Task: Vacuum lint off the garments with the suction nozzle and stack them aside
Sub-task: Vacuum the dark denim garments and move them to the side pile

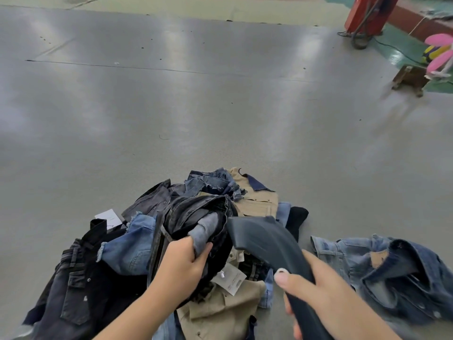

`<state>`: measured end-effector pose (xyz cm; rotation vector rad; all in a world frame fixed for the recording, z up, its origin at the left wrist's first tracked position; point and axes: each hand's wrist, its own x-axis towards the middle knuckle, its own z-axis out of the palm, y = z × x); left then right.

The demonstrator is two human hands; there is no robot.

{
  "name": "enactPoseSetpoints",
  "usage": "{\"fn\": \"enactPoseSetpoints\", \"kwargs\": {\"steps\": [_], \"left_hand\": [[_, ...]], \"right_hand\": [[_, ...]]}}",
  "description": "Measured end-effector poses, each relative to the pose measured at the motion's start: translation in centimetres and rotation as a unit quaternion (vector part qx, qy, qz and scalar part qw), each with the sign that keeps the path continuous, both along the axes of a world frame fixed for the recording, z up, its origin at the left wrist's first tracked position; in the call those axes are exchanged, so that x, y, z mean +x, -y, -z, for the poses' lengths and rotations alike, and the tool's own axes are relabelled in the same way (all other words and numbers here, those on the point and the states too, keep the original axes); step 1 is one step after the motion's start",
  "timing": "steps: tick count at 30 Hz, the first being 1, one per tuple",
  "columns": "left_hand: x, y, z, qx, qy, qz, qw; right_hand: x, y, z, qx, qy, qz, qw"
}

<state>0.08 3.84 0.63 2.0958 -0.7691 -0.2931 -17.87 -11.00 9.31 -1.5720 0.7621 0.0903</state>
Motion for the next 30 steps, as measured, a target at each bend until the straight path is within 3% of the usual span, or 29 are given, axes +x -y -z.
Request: {"fn": "enactPoseSetpoints", "kwargs": {"steps": [4,12,17,21,25,30], "left_hand": [[-0.2,-0.1,-0.2,-0.016,0.024,0.021,0.999],[-1.3,0.0,-1.7,-0.043,0.136,0.213,0.966],[-1.0,-0.7,-0.7,-0.008,0.146,0.213,0.966],[-0.5,-0.6,-1.0,0.043,0.221,0.201,0.953],[0.1,-0.8,-0.7,0.116,0.321,0.232,0.911],[1.0,-0.8,-0.4,0.136,0.392,0.227,0.881]], "right_hand": [[0.6,-0.1,0.4,0.002,-0.022,-0.010,1.000],[1.5,2.0,1.3,0.004,-0.017,0.103,0.995],[1.3,4.3,1.1,-0.035,0.012,0.175,0.984],[0.4,3.3,0.3,-0.027,0.031,0.112,0.993],[0.4,1.3,0.6,0.015,0.019,0.026,0.999],[1.4,1.3,1.1,0.022,-0.005,0.053,0.998]]}}
